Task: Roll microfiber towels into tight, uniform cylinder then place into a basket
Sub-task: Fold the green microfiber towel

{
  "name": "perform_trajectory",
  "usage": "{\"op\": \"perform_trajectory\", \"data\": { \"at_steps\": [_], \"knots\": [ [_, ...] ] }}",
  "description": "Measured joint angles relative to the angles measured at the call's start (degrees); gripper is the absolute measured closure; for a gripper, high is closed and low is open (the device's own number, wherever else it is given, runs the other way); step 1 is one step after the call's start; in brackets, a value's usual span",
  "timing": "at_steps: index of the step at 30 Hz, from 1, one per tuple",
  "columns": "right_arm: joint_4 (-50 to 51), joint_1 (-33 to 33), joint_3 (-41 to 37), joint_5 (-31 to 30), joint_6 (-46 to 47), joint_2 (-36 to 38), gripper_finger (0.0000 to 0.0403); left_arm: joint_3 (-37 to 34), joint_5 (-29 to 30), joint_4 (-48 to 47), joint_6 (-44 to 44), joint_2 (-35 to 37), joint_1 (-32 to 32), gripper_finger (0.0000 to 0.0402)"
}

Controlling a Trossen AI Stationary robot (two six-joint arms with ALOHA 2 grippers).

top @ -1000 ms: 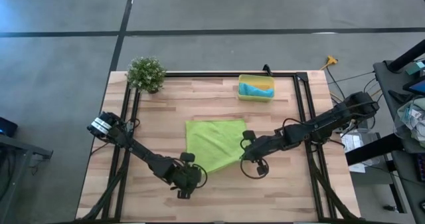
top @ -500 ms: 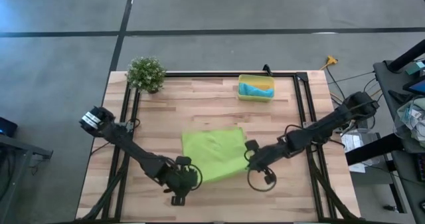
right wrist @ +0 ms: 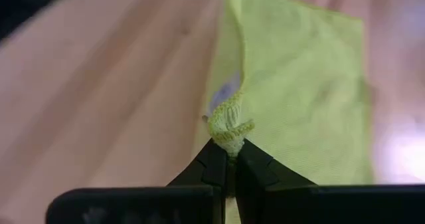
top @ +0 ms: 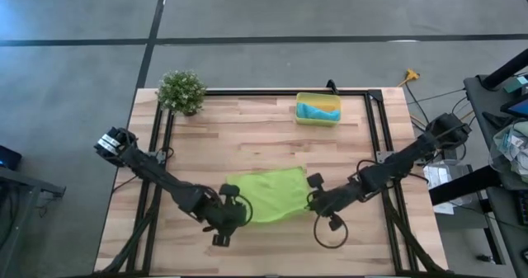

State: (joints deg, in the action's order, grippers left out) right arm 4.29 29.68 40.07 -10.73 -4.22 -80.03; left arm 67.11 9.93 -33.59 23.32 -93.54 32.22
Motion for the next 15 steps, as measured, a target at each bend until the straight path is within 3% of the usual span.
{"op": "perform_trajectory", "data": {
  "at_steps": [6,15],
  "knots": [
    [-0.03,-5.3,-0.04,-1.38,-2.1,-0.21,0.0394,-1.34,4.82,-6.39,-0.26,-0.45,-2.17,0.0401],
    [-0.14,-13.33,-1.09,-1.46,-2.25,-3.61,0.0394,-6.35,11.16,-5.91,-2.73,-0.43,-5.34,0.0401]
  ]
}}
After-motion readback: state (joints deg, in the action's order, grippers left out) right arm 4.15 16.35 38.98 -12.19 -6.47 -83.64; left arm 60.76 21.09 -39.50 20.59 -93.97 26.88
